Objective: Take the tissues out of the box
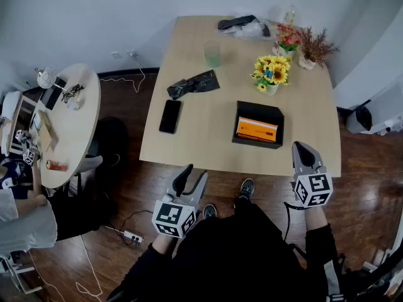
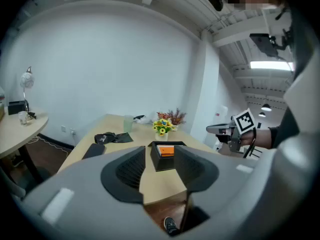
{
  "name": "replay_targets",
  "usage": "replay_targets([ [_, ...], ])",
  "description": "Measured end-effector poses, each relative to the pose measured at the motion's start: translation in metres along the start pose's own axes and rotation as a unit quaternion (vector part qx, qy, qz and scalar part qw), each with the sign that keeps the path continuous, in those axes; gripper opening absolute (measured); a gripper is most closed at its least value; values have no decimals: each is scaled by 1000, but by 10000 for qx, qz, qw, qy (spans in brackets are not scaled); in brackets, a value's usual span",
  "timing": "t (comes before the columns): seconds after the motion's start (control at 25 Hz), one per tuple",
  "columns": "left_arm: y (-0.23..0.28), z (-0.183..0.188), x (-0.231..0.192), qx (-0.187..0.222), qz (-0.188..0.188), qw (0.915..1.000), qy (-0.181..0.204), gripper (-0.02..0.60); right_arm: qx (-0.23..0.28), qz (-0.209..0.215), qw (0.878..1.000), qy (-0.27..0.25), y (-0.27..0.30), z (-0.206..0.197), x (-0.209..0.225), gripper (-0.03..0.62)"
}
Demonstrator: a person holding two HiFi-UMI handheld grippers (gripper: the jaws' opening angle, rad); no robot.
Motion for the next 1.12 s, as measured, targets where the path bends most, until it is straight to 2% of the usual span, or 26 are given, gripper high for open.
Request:
replay_targets([
  [0.12,27,26,6,221,224,9994,171,161,-348,748,9966,-24,40,-7,3,1],
  [0.24,61,40,17,135,240,9989,390,161,-647,1312,9892,-78,68,-17,7,3],
  [0.32,85,44,23,23,180,9988,458,161,-757,1585,9843,-169,82,-22,8,49],
  [0.6,153,43,32,-473,-87,9969,630,162,-997,2215,9685,-556,102,-36,8,124],
  [0.72,182,30,33,-885,-406,9905,966,163,-1129,2270,9650,-676,108,-45,9,168],
  [0.84,209,16,33,-1424,-758,9743,1569,164,-1335,2274,9612,-806,115,-55,8,215],
  [0.92,223,7,31,-1761,-1011,9581,2018,176,-1472,2266,9577,-988,117,-61,6,247],
  [1.08,252,-9,23,-2404,-1497,9152,2868,303,-1779,2329,9429,-1582,121,-72,-1,311],
  [1.12,258,-12,20,-2548,-1596,9034,3058,319,-1858,2370,9380,-1716,122,-73,-2,322],
])
Point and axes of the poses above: the fingertips, and each gripper's own axes: y forward along the fingers, x to its right, z out of its top, the point moved 3 cm from there along -y, backward along the fingers, and after that the axes turned 6 degrees about -z, right-handed, at the moved point
